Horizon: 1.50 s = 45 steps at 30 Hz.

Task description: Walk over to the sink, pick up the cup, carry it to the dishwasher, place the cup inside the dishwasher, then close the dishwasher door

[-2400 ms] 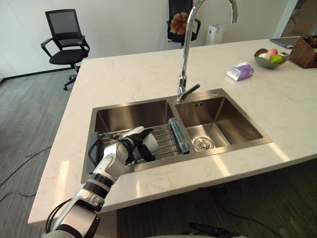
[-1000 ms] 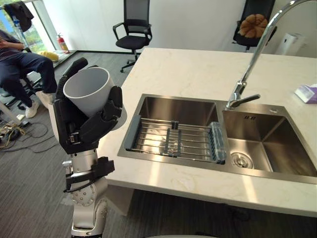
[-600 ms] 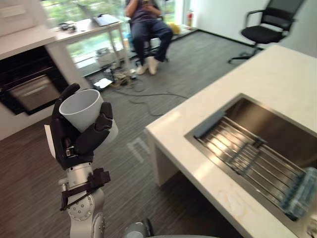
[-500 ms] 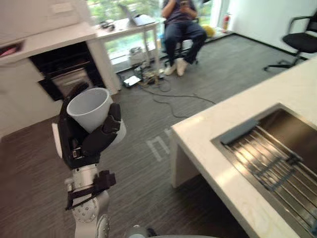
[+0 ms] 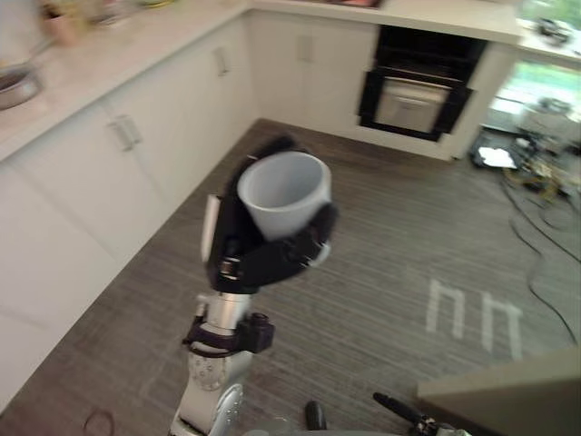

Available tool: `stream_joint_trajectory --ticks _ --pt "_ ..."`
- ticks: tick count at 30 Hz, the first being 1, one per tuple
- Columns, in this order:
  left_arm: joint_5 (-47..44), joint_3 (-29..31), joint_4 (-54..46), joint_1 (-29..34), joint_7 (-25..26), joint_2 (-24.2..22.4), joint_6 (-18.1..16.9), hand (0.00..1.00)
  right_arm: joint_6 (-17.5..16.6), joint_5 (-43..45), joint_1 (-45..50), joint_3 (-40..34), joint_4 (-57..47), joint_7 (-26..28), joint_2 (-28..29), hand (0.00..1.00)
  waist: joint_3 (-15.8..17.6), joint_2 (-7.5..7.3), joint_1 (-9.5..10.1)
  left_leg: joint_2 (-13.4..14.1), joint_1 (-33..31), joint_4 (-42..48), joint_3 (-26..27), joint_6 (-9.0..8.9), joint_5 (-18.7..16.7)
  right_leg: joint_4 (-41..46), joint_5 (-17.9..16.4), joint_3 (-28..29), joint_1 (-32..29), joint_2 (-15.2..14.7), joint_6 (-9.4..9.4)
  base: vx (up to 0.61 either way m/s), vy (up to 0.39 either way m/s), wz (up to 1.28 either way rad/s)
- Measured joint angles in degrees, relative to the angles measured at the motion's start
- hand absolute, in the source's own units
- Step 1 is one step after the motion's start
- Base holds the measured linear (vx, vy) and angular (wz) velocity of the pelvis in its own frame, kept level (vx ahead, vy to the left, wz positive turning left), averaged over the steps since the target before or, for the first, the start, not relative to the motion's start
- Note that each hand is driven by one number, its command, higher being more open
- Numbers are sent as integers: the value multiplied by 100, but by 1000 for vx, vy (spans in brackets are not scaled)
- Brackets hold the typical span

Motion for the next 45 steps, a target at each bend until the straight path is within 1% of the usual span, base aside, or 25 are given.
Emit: stream_joint_trajectory --ticks 1,2,4,5,7,8,9,14,16,18,23,27,31,33,34,36,37,38,39,40,41,42,43,44,45 --pt "12 36 75 164 167 -163 140 0 -44 -7 91 86 -179 14 18 100 -62 197 -1 158 219 -192 43 -17 -3 64 22 51 -344 188 2 -181 197 -34" --pt "16 39 75 225 217 -181 175 0 -35 -3 140 87 -275 33 19 100 -102 217 -19 207 337 -345 74 -49 23 32 97 59 -487 282 2 -77 137 -35" --pt "199 0 69 251 308 -129 184 0 -44 -7 317 124 -428 110 141 100 -153 176 -87 267 792 -735 136 -141 100 -9 538 37 -721 510 -270 106 49 -13" --pt "268 -18 66 250 311 -117 185 0 -44 -9 372 149 -441 118 152 100 -191 155 -92 255 849 -773 112 -155 93 -55 652 -16 -713 523 -327 194 -51 2" --pt "404 -79 -4 215 321 -90 196 0 -109 -55 612 221 -581 180 200 100 -322 92 -82 154 929 -822 71 -270 26 -252 1227 -247 -575 522 -606 237 -97 8" --pt "417 -75 -16 206 340 -114 215 0 -123 -93 639 220 -591 186 184 100 -348 85 -62 160 965 -829 77 -314 1 -350 1196 -298 -498 532 -572 172 -81 2" --pt "213 249 -45 185 139 -220 427 0 -271 -101 1128 213 -488 338 358 100 -862 -139 8 441 1231 -1288 361 -663 127 -1087 1281 -420 20 889 -629 82 -43 -4" --pt "209 340 -45 191 139 -224 423 0 -273 -99 1157 176 -480 343 372 100 -899 -133 -29 474 1255 -1297 465 -669 121 -1249 1330 -347 44 960 -626 -2 -4 -11" --pt "91 571 -40 190 172 -261 422 0 -272 -69 1251 169 -531 461 396 100 -1060 -148 -123 536 1253 -1354 579 -673 120 -1520 1432 -288 92 1075 -669 12 -46 -25" --pt "-11 686 -34 192 225 -383 421 0 -270 -63 1353 173 -611 634 425 100 -1099 -200 -222 588 1278 -1326 541 -682 116 -1665 1455 -371 212 1144 -694 50 -64 10" --pt "-196 1319 -7 195 703 -708 411 0 -255 -101 1441 174 -574 982 408 100 -1111 -203 -216 730 1271 -1268 509 -730 90 -1757 1414 -431 280 1293 -783 20 -63 6" --pt "-439 1999 99 321 1266 -791 390 0 -270 -103 1327 169 -329 1253 353 100 -1084 -171 -189 790 1253 -1404 339 -845 201 -1745 1382 -497 294 1369 -842 -20 -65 14" --pt "-460 2387 454 457 1455 -780 384 0 -306 -103 1189 211 -72 1333 258 100 -1033 -113 -174 797 1152 -1354 73 -869 280 -1737 1325 -651 323 1367 -888 -34 -32 34" --pt "-460 2521 448 558 1511 -836 374 0 -323 -103 1090 273 -60 1397 158 100 -876 -12 -151 935 925 -765 42 -876 -34 -1532 1097 -594 300 1439 -929 -86 -33 6" --pt "-459 2589 440 629 1518 -837 370 0 -331 -105 1057 342 -98 1438 53 100 -803 111 -150 1104 815 -326 50 -918 -279 -1354 992 -471 294 1544 -956 -85 -34 -11" --pt "-457 2674 350 730 1520 -836 353 0 -378 -117 994 403 -111 1438 -30 100 -722 243 -165 1253 747 83 71 -980 -441 -1215 876 -255 299 1691 -1038 -40 -18 -6" --pt "-458 2689 273 723 1515 -830 355 0 -392 -159 927 406 -70 1418 -36 100 -638 244 -212 1335 406 703 171 -1008 -447 -1173 838 -291 266 1675 -1075 -49 1 19" --pt "-457 2676 203 724 1492 -842 355 0 -385 -218 889 393 -45 1424 -60 100 -540 261 -235 1421 98 1292 299 -970 -354 -1132 812 -331 266 1634 -1089 -47 13 30" --pt "-457 2680 178 724 1418 -876 357 0 -380 -248 882 391 3 1412 -100 100 -481 293 -246 1477 -146 1793 342 -988 -195 -1135 800 -344 298 1584 -1109 -28 39 27" --pt "-454 2715 164 705 1341 -922 359 0 -358 -273 838 356 25 1393 -144 100 -345 286 -239 1499 -363 2245 338 -1028 -189 -1145 776 -369 421 1490 -1124 14 59 21" --pt "-454 2741 156 703 1287 -941 359 0 -349 -275 836 321 23 1385 -163 100 -237 319 -235 1460 -395 2219 327 -1001 -265 -1144 754 -386 498 1438 -1126 23 121 26" --pt "-454 2780 152 704 1186 -981 378 0 -324 -287 836 290 26 1382 -229 100 -33 372 -257 1263 -560 1865 289 -970 -387 -1154 731 -406 631 1285 -1108 14 104 18" --pt "-453 2786 151 704 1172 -989 391 0 -320 -309 837 286 30 1386 -240 100 -19 377 -258 1209 -604 1713 289 -969 -382 -1162 728 -410 639 1244 -1103 13 116 17" --pt "-448 2792 145 716 1156 -1011 434 0 -309 -347 839 269 43 1401 -248 100 -6 381 -248 987 -724 872 271 -1003 -232 -1232 705 -413 660 1092 -1066 45 120 2" --pt "-437 2795 121 760 1149 -1028 438 0 -313 -472 839 224 40 1492 -251 100 -21 416 -233 889 -727 -181 109 -1081 55 -1494 672 -329 790 1062 -1015 75 112 -6"
